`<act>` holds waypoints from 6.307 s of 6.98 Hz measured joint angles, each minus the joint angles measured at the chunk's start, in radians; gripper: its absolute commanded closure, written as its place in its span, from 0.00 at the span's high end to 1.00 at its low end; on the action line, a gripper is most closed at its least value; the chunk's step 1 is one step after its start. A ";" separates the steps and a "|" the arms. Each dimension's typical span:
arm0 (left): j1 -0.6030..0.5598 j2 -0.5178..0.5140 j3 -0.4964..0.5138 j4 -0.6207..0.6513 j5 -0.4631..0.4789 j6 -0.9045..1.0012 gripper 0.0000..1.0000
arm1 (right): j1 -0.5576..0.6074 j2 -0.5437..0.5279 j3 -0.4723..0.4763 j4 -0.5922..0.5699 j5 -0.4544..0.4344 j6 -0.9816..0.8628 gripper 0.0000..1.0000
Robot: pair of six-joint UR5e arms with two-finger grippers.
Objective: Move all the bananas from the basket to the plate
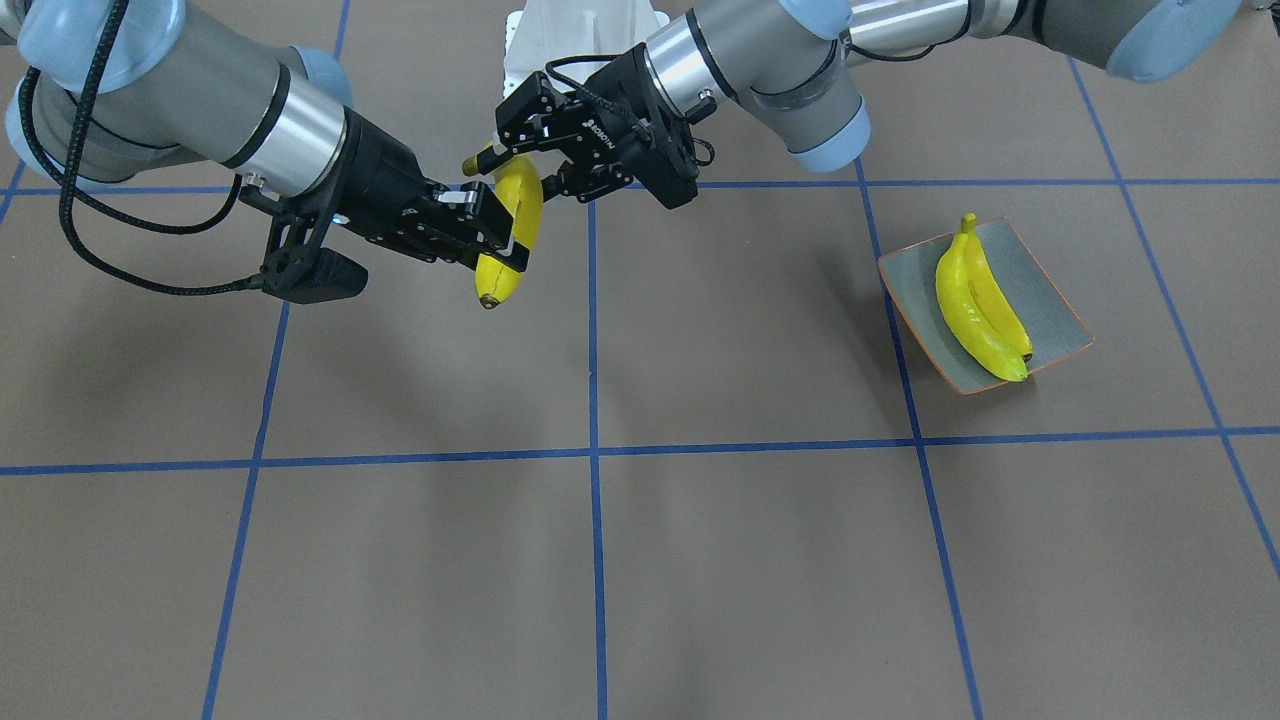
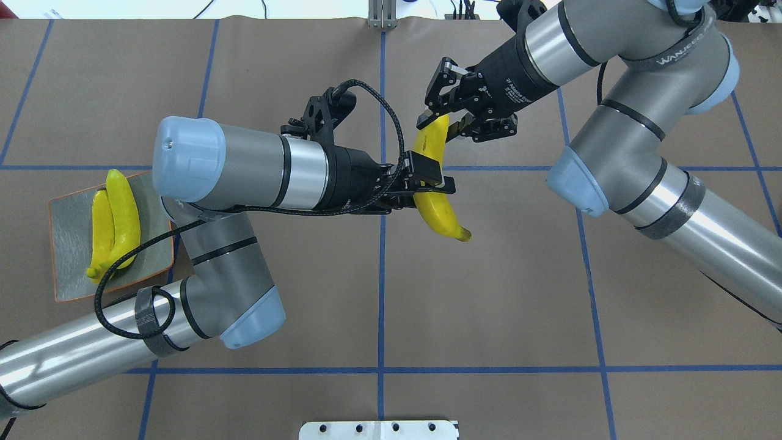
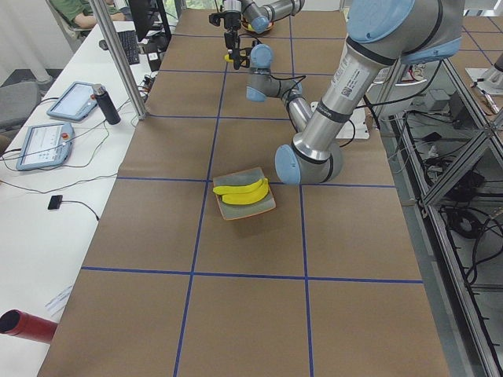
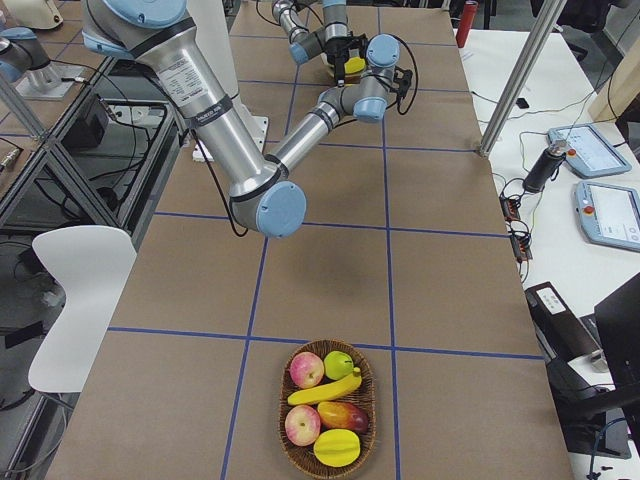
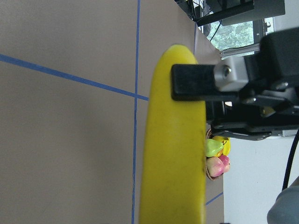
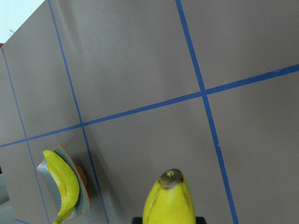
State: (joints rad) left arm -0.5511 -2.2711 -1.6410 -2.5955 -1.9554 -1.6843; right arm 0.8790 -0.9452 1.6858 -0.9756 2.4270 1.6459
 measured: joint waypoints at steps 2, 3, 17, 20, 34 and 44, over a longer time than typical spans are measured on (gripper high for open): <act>0.000 0.000 0.000 0.005 -0.007 -0.006 0.00 | 0.000 -0.003 -0.001 0.000 -0.001 0.000 1.00; 0.000 0.000 -0.001 0.004 -0.008 -0.009 0.00 | 0.002 -0.005 -0.001 0.000 0.000 0.000 1.00; -0.292 0.693 -0.289 0.007 -0.267 -0.296 0.00 | 0.035 -0.028 -0.044 -0.002 -0.065 -0.001 1.00; -0.316 0.765 -0.251 0.003 -0.285 -0.391 0.00 | 0.031 -0.031 -0.048 -0.001 -0.075 0.000 1.00; -0.386 0.790 -0.110 -0.038 -0.181 -0.587 1.00 | 0.006 -0.034 -0.047 0.000 -0.109 0.000 1.00; -0.423 0.433 -0.176 0.404 -0.214 -0.280 1.00 | 0.154 -0.215 -0.047 -0.011 -0.069 -0.320 1.00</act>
State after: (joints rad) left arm -0.9742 -1.8384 -1.8172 -2.1916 -2.1698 -1.9644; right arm 1.0332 -1.1607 1.6392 -0.9871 2.3579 1.3263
